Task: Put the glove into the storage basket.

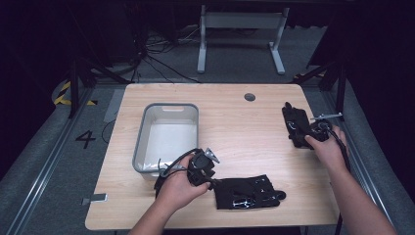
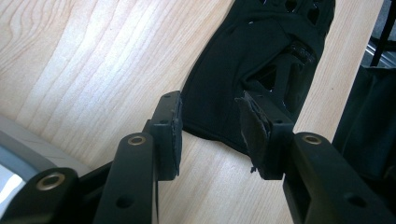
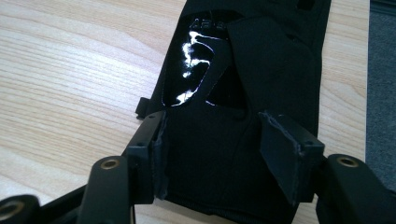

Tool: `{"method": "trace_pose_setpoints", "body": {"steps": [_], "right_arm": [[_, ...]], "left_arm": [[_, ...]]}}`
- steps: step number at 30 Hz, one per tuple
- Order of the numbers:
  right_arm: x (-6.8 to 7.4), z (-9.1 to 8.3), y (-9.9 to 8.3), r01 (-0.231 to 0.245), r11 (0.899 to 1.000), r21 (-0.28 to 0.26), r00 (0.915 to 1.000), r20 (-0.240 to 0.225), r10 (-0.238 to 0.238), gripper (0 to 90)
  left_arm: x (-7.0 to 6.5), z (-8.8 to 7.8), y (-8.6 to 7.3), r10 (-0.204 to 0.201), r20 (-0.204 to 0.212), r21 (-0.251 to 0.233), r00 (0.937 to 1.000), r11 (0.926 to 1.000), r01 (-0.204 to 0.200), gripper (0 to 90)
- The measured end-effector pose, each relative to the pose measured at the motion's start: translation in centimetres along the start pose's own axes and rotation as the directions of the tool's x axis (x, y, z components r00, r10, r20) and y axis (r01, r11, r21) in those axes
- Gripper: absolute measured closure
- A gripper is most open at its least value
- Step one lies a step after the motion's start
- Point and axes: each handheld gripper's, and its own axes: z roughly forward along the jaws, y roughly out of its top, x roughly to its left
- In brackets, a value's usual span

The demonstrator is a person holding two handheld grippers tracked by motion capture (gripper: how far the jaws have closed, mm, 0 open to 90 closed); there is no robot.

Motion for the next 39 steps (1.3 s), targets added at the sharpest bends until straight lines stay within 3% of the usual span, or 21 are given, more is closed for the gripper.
{"method": "trace_pose_setpoints", "body": {"steps": [4,6,7,9,16,23,25,30,39], "right_arm": [[0.1,0.2,0.1,0.017,1.0,0.01,0.9999,0.001,-0.017,42.6],[0.3,0.3,0.1,0.042,0.999,0.017,0.999,0.018,-0.042,44.7],[0.7,0.5,0.0,0.066,0.998,0.021,0.9965,0.051,-0.067,45.6],[0.8,0.5,0.0,0.067,0.998,0.021,0.9958,0.062,-0.068,46.8],[0.9,0.5,0.1,0.065,0.998,0.02,0.9945,0.08,-0.067,65.1],[1.0,0.3,0.1,0.06,0.998,0.004,0.9963,0.062,-0.06,82.7],[0.9,0.3,0.1,0.046,0.999,-0.001,0.9975,0.053,-0.046,83.4],[0.0,-0.5,-0.2,-0.037,0.998,-0.05,0.9991,-0.02,0.036,85.4],[0.6,-4.0,0.0,-0.021,0.986,-0.164,0.9977,-0.067,0.01,87.5]], "left_arm": [[0.0,0.0,0.0,0.001,0.002,0.0,1.0,1.0,-0.001,59.5],[0.1,0.0,0.0,0.003,0.0,0.004,1.0,1.0,-0.003,59.5],[0.1,0.1,0.0,0.003,0.0,0.004,1.0,1.0,-0.003,59.4],[0.0,0.1,0.0,0.003,0.004,0.005,1.0,1.0,-0.003,59.4],[0.0,0.4,0.0,0.003,0.007,0.01,1.0,0.9999,-0.003,59.2],[0.0,0.3,0.0,0.004,0.007,0.01,1.0,0.9999,-0.004,59.2],[0.0,0.3,0.0,0.005,0.008,0.011,1.0,0.9999,-0.005,59.2],[0.1,0.2,-0.1,0.006,0.007,0.006,1.0,1.0,-0.006,59.2],[0.0,0.3,0.2,0.009,0.013,0.003,0.9999,1.0,-0.009,59.1]]}}
